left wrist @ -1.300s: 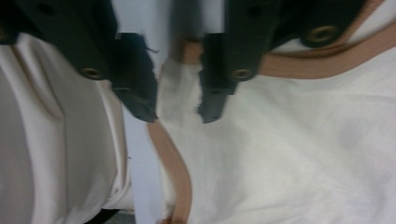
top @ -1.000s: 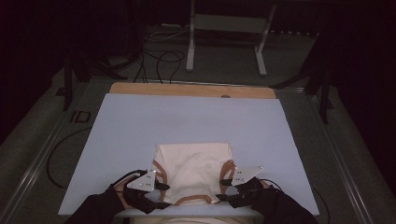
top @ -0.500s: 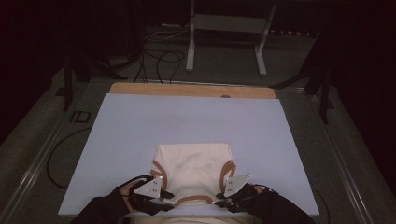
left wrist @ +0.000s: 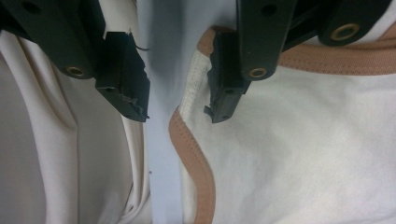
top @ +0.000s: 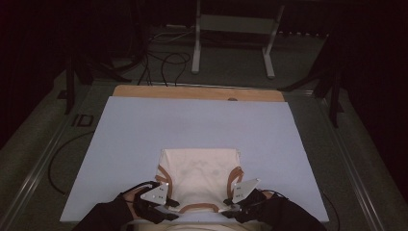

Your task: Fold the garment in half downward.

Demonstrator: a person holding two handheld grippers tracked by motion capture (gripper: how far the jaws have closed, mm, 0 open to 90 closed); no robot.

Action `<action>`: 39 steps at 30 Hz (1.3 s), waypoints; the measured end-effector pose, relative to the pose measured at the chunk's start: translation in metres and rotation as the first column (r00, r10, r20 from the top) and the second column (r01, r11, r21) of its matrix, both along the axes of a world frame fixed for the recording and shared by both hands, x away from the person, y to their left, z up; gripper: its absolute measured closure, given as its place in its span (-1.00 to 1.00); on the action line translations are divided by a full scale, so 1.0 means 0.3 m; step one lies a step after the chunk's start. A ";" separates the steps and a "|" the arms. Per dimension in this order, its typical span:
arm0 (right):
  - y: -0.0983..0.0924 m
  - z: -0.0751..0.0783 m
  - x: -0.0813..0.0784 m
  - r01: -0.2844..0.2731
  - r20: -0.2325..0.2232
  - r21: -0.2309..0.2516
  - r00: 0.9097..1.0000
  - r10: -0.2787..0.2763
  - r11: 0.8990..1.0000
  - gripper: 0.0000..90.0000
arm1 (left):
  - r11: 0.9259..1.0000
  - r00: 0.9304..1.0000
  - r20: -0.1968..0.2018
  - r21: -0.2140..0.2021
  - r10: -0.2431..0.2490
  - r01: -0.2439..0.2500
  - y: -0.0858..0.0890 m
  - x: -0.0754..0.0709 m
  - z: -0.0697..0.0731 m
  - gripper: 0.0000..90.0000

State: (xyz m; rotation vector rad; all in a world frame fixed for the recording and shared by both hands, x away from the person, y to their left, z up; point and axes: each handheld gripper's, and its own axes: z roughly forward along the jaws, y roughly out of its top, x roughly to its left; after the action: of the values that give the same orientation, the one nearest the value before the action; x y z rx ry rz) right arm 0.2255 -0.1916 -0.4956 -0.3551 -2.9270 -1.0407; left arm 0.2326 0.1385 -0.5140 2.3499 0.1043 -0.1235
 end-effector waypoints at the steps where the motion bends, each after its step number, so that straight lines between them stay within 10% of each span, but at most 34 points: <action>1: 0.000 0.004 0.004 0.010 -0.004 0.014 1.000 -0.010 1.000 0.06 | 1.000 1.000 0.000 -0.002 0.002 -0.002 -0.001 -0.001 0.002 0.16; 7: -0.021 0.044 0.032 0.061 -0.017 0.093 0.998 -0.059 0.994 -0.57 | 0.998 0.998 0.014 -0.034 0.056 -0.056 0.004 0.003 0.038 -0.35; 16: -0.061 0.111 0.063 0.123 0.017 0.168 0.992 -0.128 0.978 -0.78 | 0.989 0.993 0.012 -0.094 0.114 -0.112 0.034 0.059 0.110 -0.99; 39: -0.098 0.226 0.242 0.219 0.131 0.298 0.955 -0.267 0.929 -0.78 | 0.967 0.973 0.063 -0.142 0.222 -0.212 0.067 0.228 0.251 -1.00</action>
State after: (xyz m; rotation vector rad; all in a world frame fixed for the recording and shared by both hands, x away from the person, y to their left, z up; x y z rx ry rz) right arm 0.2980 -0.2211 -0.4279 -0.6638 -2.8678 -1.5723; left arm 0.3010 0.1585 -0.4388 2.1893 0.3046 0.0672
